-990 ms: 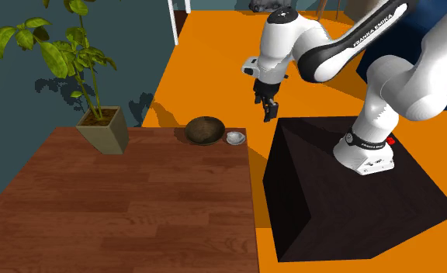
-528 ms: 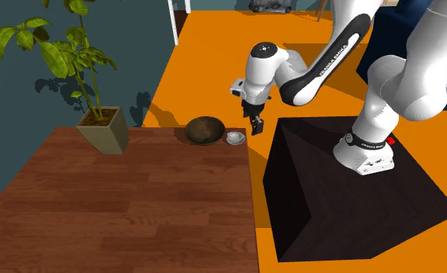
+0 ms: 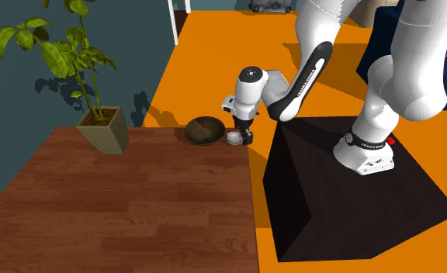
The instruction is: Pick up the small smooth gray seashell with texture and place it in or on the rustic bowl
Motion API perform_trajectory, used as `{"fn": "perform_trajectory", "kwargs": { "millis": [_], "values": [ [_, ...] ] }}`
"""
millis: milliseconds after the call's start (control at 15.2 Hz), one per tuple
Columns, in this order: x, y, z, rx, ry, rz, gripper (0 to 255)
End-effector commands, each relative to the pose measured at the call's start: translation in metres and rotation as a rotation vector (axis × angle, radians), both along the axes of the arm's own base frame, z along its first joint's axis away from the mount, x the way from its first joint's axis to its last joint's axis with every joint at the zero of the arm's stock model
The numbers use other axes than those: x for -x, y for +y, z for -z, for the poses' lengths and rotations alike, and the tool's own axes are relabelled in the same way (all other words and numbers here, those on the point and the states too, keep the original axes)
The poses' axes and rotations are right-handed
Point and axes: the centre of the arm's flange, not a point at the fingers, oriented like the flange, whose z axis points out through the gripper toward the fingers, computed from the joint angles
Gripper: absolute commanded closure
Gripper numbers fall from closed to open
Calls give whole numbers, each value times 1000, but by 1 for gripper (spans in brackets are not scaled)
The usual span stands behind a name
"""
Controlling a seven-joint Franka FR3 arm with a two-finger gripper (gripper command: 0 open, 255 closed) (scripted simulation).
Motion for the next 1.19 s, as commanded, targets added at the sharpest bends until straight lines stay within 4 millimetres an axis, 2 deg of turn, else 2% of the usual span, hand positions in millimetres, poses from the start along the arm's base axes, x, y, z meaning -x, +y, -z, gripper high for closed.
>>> {"fn": "perform_trajectory", "kwargs": {
  "millis": [0,264,792,858,1122],
  "values": [
    [0,-3,12,0,-1,-1,0],
    [0,-8,36,0,-1,-1,0],
    [0,-8,36,0,-1,-1,0],
    [0,-8,36,0,-1,-1,255],
    [0,-8,36,0,-1,-1,255]
  ]
}}
